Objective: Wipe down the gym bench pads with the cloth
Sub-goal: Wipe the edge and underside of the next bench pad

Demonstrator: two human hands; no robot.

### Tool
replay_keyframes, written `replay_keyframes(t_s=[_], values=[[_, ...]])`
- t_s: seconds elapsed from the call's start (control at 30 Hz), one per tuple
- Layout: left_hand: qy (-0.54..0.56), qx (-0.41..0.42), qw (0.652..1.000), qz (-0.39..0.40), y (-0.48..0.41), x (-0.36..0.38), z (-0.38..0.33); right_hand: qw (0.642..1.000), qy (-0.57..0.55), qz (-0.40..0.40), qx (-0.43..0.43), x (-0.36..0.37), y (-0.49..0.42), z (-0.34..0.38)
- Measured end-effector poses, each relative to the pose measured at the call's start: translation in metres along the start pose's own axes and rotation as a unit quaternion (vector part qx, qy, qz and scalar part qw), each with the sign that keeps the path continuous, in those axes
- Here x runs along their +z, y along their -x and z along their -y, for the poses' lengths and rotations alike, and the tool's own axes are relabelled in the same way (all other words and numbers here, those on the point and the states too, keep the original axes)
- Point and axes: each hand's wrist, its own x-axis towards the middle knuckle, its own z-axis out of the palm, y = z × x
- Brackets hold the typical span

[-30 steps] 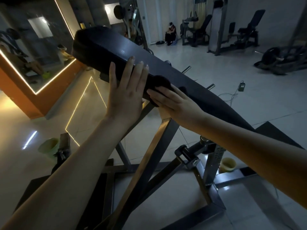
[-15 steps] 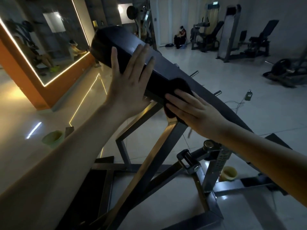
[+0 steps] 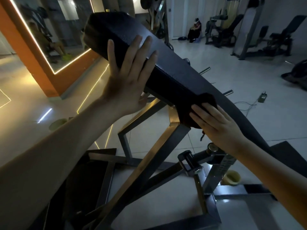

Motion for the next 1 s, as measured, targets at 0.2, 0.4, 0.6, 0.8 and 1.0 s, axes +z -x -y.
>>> replay_keyframes(t_s=[0.2,0.4,0.6,0.8,1.0], values=[[-0.024,0.007,1.000,-0.011,-0.001,-0.001,0.001,0.994,-0.010,-0.105,-0.032,0.006,-0.093,0.028],[-0.085,0.011,0.996,-0.001,0.001,-0.004,0.000,0.987,-0.010,-0.156,-0.037,0.004,-0.125,0.035],[0.012,0.009,1.000,-0.003,0.001,-0.005,0.001,0.999,-0.034,-0.012,-0.027,-0.010,-0.020,-0.006],[0.005,0.015,1.000,0.004,0.000,-0.006,0.000,0.996,-0.044,0.009,-0.079,-0.012,-0.035,-0.009],[-0.050,0.024,0.998,0.007,0.002,-0.005,-0.001,0.987,-0.035,-0.144,-0.064,-0.002,-0.119,0.023]])
